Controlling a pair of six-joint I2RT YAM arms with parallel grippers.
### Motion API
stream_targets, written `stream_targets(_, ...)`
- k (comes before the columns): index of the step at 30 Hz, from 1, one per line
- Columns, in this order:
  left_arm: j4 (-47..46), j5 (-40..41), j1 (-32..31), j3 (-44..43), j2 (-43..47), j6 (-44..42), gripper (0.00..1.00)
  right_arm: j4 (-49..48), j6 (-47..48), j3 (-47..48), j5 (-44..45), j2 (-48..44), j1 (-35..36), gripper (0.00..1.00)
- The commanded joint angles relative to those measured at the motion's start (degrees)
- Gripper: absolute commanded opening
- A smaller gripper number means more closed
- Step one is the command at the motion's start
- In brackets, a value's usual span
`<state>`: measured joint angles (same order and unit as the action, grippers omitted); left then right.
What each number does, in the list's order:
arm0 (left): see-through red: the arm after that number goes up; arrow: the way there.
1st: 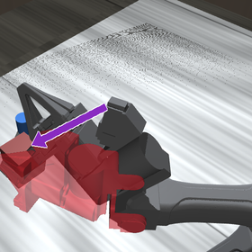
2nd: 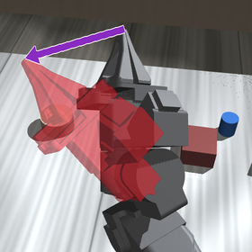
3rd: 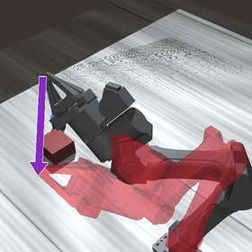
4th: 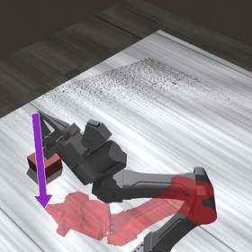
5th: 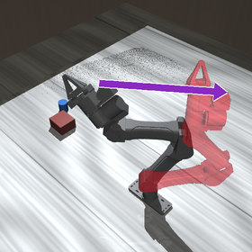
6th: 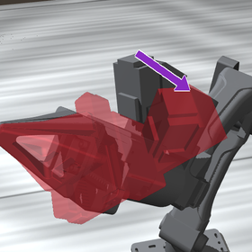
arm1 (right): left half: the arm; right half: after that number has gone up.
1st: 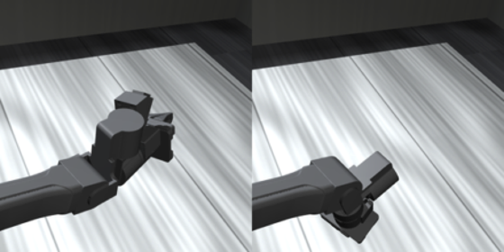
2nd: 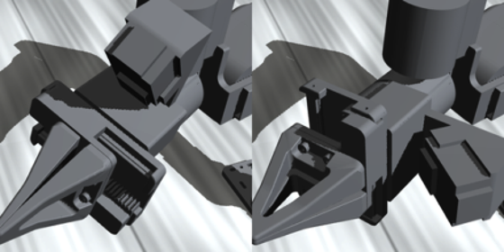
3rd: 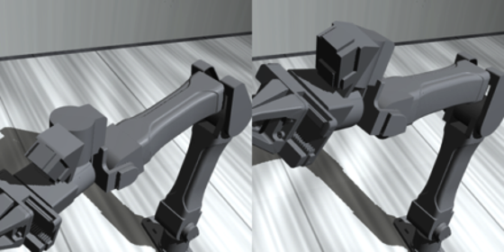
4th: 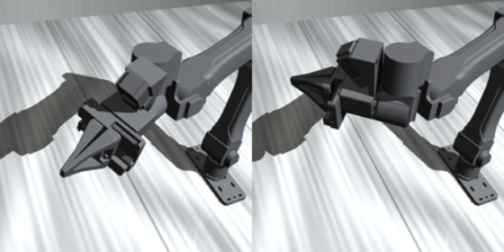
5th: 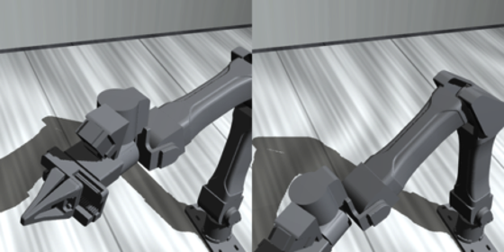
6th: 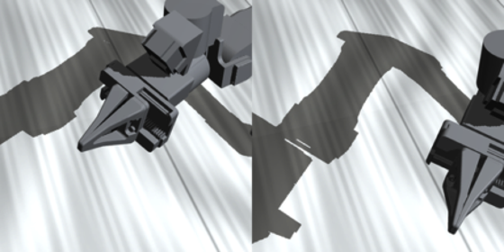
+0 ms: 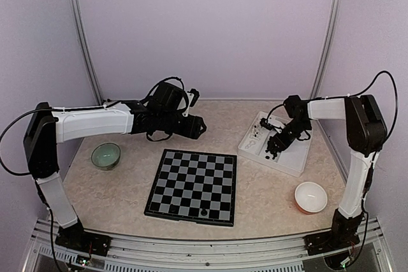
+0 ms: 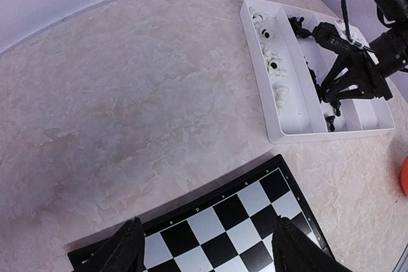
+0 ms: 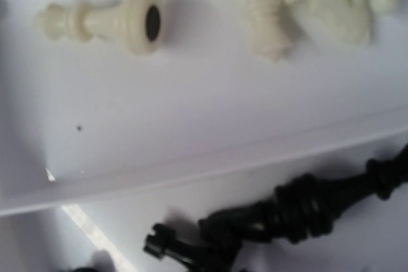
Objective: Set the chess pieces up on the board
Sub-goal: Pick up the pawn from the storage box, then place the pawn at a7.
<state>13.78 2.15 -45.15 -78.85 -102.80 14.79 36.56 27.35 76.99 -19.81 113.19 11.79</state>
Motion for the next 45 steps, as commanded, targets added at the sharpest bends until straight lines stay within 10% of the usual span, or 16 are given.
stream_targets(1, -0.86, 0.61, -0.03, 0.55, 0.92, 0.07, 0.68, 1.19, 0.07, 0.61, 0.60, 0.93, 0.19, 0.21)
stream_targets(21, -1.88, 3.67, -0.03, 3.05, 4.87, 0.58, 0.68, 7.15, -0.43, -0.63, 1.32, -16.34, 3.94, 0.02)
stream_targets(28, -1.59, 6.71, 0.94, 6.02, 10.20, 1.57, 0.68, 7.57, 4.31, -3.72, -12.91, -21.94, 16.28, 0.02)
stream_targets(45, -1.56, 7.63, 8.79, 15.46, 24.08, 6.42, 0.69, 6.40, 7.44, -7.31, -4.05, -12.73, 44.99, 0.04)
